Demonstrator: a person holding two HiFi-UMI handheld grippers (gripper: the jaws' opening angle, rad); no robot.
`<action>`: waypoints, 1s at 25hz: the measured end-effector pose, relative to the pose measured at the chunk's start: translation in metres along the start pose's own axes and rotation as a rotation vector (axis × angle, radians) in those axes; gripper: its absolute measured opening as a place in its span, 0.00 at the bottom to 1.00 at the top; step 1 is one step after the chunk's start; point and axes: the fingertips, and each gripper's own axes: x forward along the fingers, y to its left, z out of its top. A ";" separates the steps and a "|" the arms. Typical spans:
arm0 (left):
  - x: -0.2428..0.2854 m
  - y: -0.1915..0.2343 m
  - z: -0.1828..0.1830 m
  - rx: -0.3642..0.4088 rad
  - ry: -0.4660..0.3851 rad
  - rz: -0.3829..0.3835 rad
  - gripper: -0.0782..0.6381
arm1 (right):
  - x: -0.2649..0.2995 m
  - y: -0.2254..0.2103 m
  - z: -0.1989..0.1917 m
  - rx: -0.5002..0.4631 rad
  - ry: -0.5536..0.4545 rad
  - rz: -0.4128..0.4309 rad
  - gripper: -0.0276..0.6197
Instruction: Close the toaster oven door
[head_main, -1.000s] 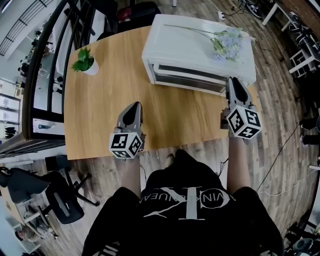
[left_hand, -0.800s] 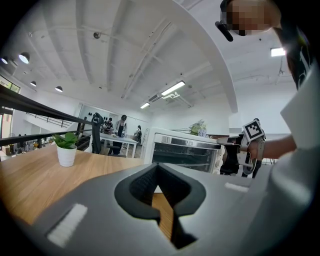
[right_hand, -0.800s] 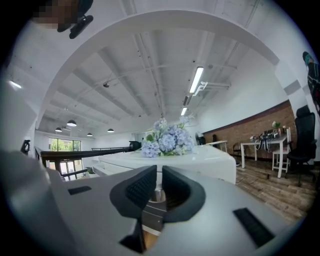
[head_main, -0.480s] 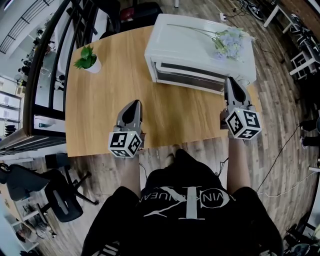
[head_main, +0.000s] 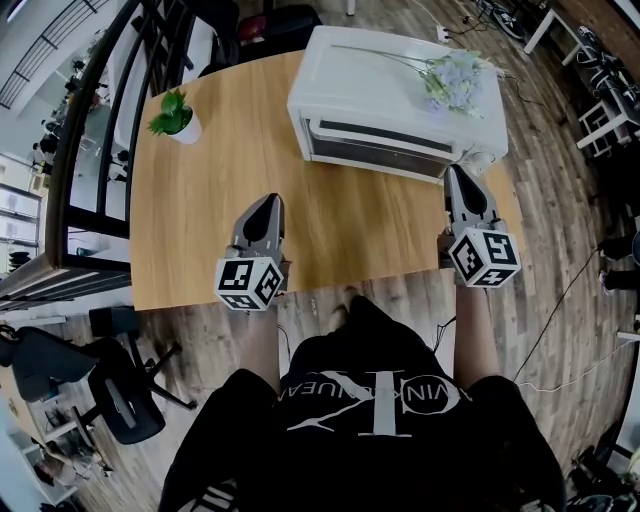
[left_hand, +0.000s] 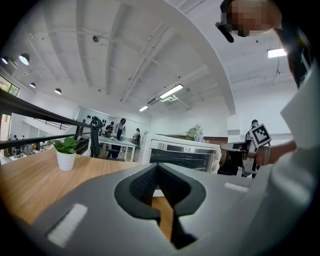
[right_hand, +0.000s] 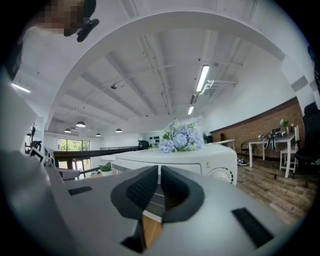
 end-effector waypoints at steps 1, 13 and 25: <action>-0.001 -0.001 0.001 0.001 -0.001 -0.002 0.12 | -0.003 0.001 -0.001 0.001 0.000 0.001 0.08; -0.007 -0.012 0.009 0.007 -0.012 -0.018 0.12 | -0.026 0.006 -0.016 0.021 0.017 0.006 0.08; -0.013 -0.018 0.013 0.012 -0.022 -0.018 0.12 | -0.044 0.007 -0.020 0.024 0.008 0.013 0.08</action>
